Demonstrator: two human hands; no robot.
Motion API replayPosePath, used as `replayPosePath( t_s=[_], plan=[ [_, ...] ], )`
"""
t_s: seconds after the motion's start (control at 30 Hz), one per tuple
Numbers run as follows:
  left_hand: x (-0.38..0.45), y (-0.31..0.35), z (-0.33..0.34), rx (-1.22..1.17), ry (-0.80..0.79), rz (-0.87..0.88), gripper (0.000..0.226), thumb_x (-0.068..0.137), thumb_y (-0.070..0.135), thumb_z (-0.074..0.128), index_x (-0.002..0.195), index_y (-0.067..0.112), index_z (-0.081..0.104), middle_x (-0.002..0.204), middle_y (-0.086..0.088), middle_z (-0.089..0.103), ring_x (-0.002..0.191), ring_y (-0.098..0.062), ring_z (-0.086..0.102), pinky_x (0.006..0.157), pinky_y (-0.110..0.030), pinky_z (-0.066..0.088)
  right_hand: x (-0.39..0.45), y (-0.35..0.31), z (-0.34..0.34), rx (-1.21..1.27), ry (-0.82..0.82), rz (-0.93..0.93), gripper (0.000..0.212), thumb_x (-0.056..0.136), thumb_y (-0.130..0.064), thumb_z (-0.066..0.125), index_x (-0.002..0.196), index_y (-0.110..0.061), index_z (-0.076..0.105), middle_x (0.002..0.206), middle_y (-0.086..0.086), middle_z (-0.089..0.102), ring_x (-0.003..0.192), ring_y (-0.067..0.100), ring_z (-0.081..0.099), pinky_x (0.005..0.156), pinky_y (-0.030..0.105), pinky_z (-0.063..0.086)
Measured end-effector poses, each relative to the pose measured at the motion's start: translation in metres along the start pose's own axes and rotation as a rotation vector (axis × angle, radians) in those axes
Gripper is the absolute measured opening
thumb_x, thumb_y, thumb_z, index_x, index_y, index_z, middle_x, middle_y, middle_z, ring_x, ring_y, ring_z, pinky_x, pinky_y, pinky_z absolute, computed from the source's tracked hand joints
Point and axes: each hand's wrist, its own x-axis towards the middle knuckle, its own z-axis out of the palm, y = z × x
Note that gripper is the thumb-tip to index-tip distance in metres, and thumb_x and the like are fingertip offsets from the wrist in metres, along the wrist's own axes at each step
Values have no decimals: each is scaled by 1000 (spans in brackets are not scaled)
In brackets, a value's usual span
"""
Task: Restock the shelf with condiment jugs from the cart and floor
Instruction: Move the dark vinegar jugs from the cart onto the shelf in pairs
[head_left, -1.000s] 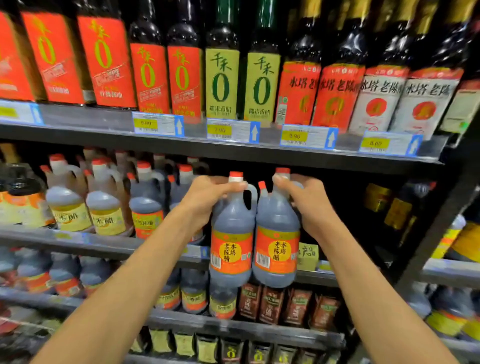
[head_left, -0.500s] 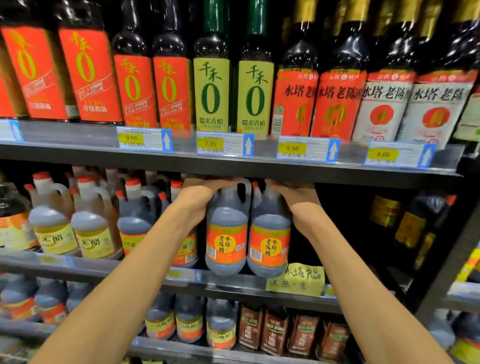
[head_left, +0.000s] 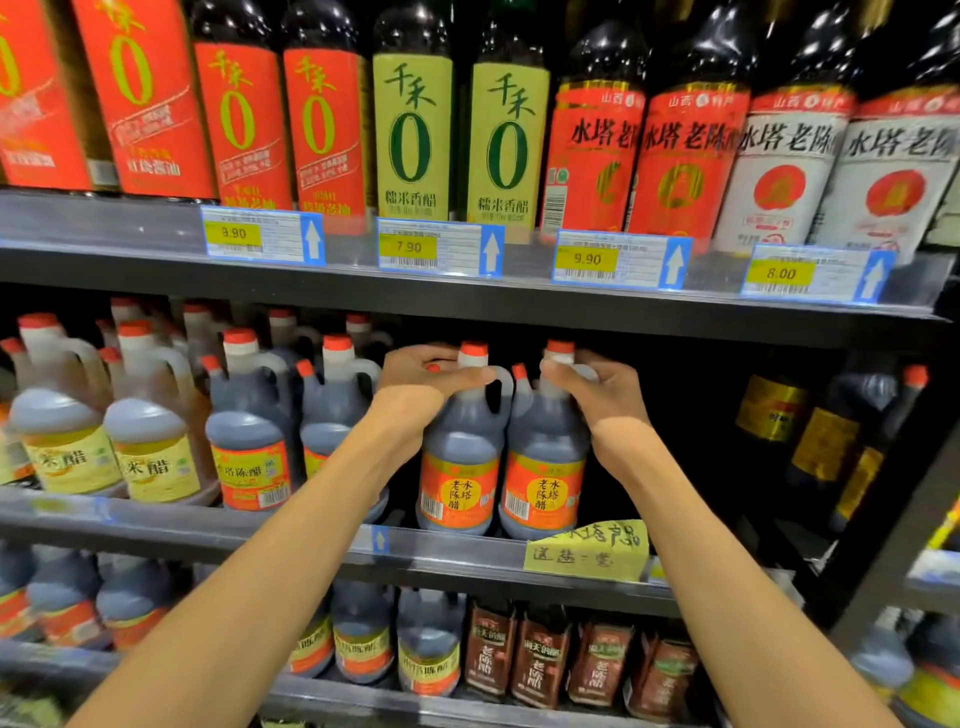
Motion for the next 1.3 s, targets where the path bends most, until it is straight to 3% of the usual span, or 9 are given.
replayPosePath(
  t_s=[0.1, 0.4, 0.53, 0.63, 0.73, 0.9, 1.03, 1.17, 1.3],
  plan=[
    [-1, -3, 3, -45, 6, 12, 22, 72, 10, 89, 72, 19, 68, 46, 17, 58, 48, 4, 53, 57, -16, 44, -3, 3, -3, 1, -17, -27, 21, 87, -15, 76, 67, -15, 68, 58, -8, 67, 53, 2, 58, 53, 16, 45],
    [-13, -18, -7, -136, -95, 108, 15, 78, 13, 85, 87, 15, 73, 72, 2, 72, 70, -8, 65, 67, -23, 52, -14, 6, -3, 38, -86, -59, 5, 86, -14, 77, 82, -13, 76, 76, 3, 75, 68, 12, 68, 63, 22, 53],
    [-20, -24, -11, -97, -86, 134, 34, 77, 17, 85, 107, 13, 70, 83, 7, 74, 81, -9, 67, 69, -20, 52, -20, 9, -5, 42, -101, -53, 2, 87, -13, 76, 88, -15, 75, 83, 4, 77, 77, 15, 71, 71, 28, 58],
    [-28, -34, -17, -28, -99, 150, 53, 75, 24, 87, 122, 19, 63, 108, 4, 74, 102, -10, 70, 86, -31, 58, -27, 18, -10, -15, -100, -78, 14, 88, -18, 76, 100, -15, 70, 94, 7, 76, 87, 19, 73, 76, 33, 59],
    [-45, -54, -29, 97, -191, 175, 66, 75, 37, 87, 131, 27, 54, 123, 14, 68, 115, -5, 64, 97, -37, 55, -47, 30, -20, -152, -99, -57, 33, 87, -26, 77, 116, -27, 62, 107, -9, 72, 96, 0, 69, 77, 21, 58],
    [-75, -78, -35, 192, -198, 191, 85, 73, 43, 85, 145, 32, 41, 132, 27, 55, 124, 5, 55, 104, -26, 49, -86, 59, -26, -434, -47, -16, 65, 79, -40, 83, 131, -36, 45, 109, -35, 52, 90, -28, 51, 67, -2, 43],
    [-76, -85, -35, 285, -160, 173, 88, 64, 66, 81, 139, 31, 49, 122, 21, 65, 114, -2, 63, 98, -37, 55, -86, 62, -23, -511, -21, -9, 65, 75, -42, 85, 129, -25, 53, 101, -23, 58, 86, -14, 56, 62, 3, 43],
    [-69, -89, -35, 320, -152, 172, 88, 64, 66, 81, 137, 26, 52, 120, 15, 69, 110, -7, 66, 93, -42, 57, -76, 64, -24, -578, -54, -10, 64, 75, -44, 85, 127, -22, 55, 102, -15, 60, 86, -1, 58, 67, 7, 42],
    [-57, -93, -31, 378, -129, 157, 89, 63, 71, 78, 135, 24, 52, 117, 11, 71, 109, -13, 67, 89, -44, 58, -66, 69, -21, -625, -45, -19, 70, 75, -47, 84, 131, -17, 53, 108, -7, 62, 93, 10, 58, 74, 24, 48]
  ],
)
